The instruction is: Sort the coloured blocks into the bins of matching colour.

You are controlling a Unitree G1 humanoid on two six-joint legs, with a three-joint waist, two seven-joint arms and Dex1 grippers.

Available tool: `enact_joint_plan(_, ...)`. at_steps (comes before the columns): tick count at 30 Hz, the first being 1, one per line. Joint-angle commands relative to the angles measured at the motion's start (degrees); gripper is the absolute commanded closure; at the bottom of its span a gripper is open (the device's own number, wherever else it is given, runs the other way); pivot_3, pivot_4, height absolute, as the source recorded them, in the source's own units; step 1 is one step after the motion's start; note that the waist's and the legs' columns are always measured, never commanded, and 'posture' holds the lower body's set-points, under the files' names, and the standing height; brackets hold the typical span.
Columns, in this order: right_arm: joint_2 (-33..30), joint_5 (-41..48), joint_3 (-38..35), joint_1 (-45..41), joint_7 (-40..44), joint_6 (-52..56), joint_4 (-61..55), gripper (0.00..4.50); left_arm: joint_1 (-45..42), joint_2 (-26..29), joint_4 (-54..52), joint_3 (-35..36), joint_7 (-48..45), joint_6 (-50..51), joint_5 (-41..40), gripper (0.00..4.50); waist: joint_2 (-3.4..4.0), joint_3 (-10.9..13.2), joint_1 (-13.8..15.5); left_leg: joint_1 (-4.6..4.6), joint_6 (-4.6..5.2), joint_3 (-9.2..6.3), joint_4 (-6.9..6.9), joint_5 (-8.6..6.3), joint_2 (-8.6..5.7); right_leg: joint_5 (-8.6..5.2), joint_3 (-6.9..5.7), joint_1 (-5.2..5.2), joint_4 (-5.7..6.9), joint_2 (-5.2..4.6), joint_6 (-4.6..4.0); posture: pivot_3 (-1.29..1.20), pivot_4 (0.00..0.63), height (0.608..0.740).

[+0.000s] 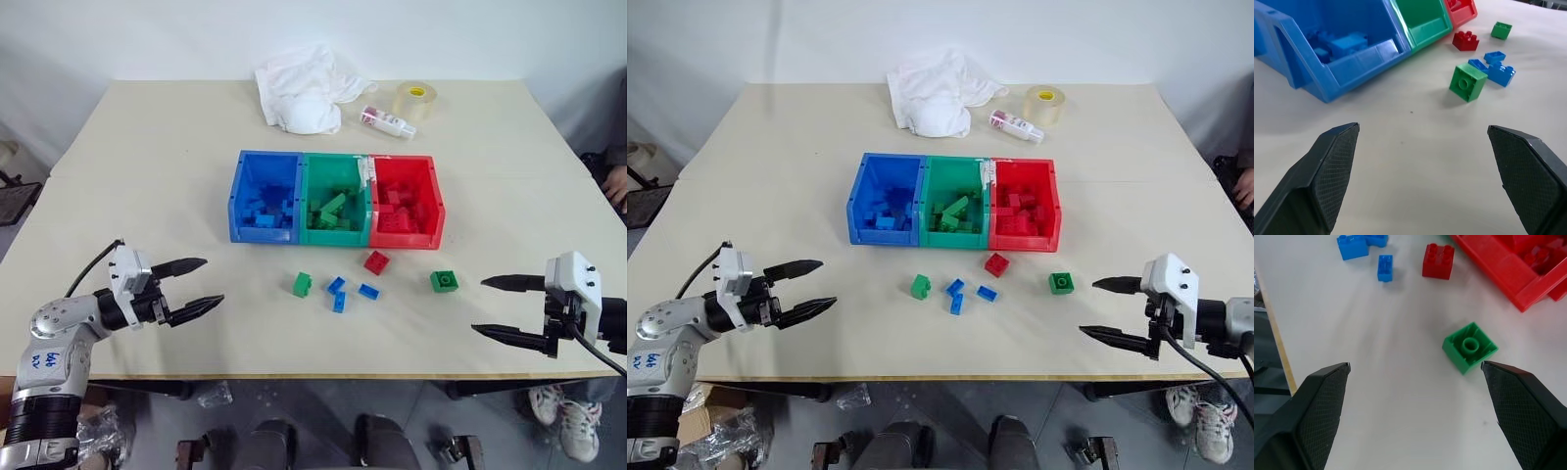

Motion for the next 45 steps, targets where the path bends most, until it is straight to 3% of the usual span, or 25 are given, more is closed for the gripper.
enact_joint_plan(1,1.05,0.97,-0.41,-0.79,-0.71,0.0,-1.29,0.0,-0.47,-0.05,-1.6,-0.13,0.53,1.0,-0.31,0.03,0.0,0.0,0.0,0.0,0.0,0.0,0.0,0.0,0.0,0.0,0.0,0.0,0.0,0.0,0.0,0.0,0.15,0.74)
enact_joint_plan(9,1.84,1.24,-0.89,-0.62,-1.55,1.33,-1.41,0.0,-3.79,-1.14,-1.25,-0.16,3.26,6.34,-1.65,0.03,0.0,0.0,0.47,0.0,0.0,-0.02,0.04,0.0,0.0,0.0,-0.03,0.03,0.02,0.01,0.0,0.0,0.15,0.74)
enact_joint_plan(18,0.31,1.09,-13.96,13.09,0.79,1.73,-1.19,0.0,-5.32,-1.23,1.07,-1.53,-1.31,4.63,-1.26,0.03,0.0,0.0,1.23,0.01,0.0,-0.06,0.05,0.0,-0.04,0.0,-0.08,0.15,-0.09,0.01,0.01,0.0,0.15,0.74)
enact_joint_plan(22,0.41,1.47,-15.46,14.4,0.41,2.72,-2.66,0.0,-5.8,-1.21,2.47,-1.72,-4.33,2.78,-1.0,0.03,0.0,0.0,0.83,0.13,-0.02,0.0,0.04,-0.02,0.02,0.0,-0.08,0.24,-0.15,0.04,0.01,0.0,0.15,0.74)
enact_joint_plan(28,-0.86,-1.5,-5.38,3.85,-0.43,3.34,0.36,0.0,-5.61,-1.35,1.44,-1.66,-5.59,2.06,-1.02,0.03,0.01,0.01,0.49,0.14,-0.05,0.02,0.04,-0.03,0.14,0.0,-0.09,0.26,-0.19,0.09,0.01,0.0,0.15,0.74)
enact_joint_plan(35,2.83,-9.98,11.36,-17.67,2.32,-3.31,19.09,0.0,-2.6,-1.63,-4.33,-0.03,-3.45,3.72,-2.54,0.03,0.04,0.04,0.35,0.11,-0.05,-0.03,0.07,-0.03,0.12,0.0,-0.13,0.25,-0.22,0.08,0.01,0.0,0.15,0.74)
enact_joint_plan(42,7.66,-14.4,17.87,-27.92,5.07,-10.4,32.88,0.0,0.62,-1.93,-8.52,1.06,-0.77,4.75,-3.35,0.03,0.09,0.07,0.19,0.05,-0.05,-0.11,0.06,-0.03,0.11,0.0,-0.23,0.24,-0.2,0.07,0.01,0.0,0.15,0.74)
enact_joint_plan(45,9.18,-14.19,17.88,-28.78,4.16,-11.02,33.41,0.88,1.05,-2.19,-9.05,1.25,0.01,4.59,-3.4,0.0,0.09,0.07,-0.02,0.05,-0.05,-0.12,0.07,-0.03,0.11,0.0,-0.26,0.25,-0.2,0.07,0.01,0.0,0.15,0.74)
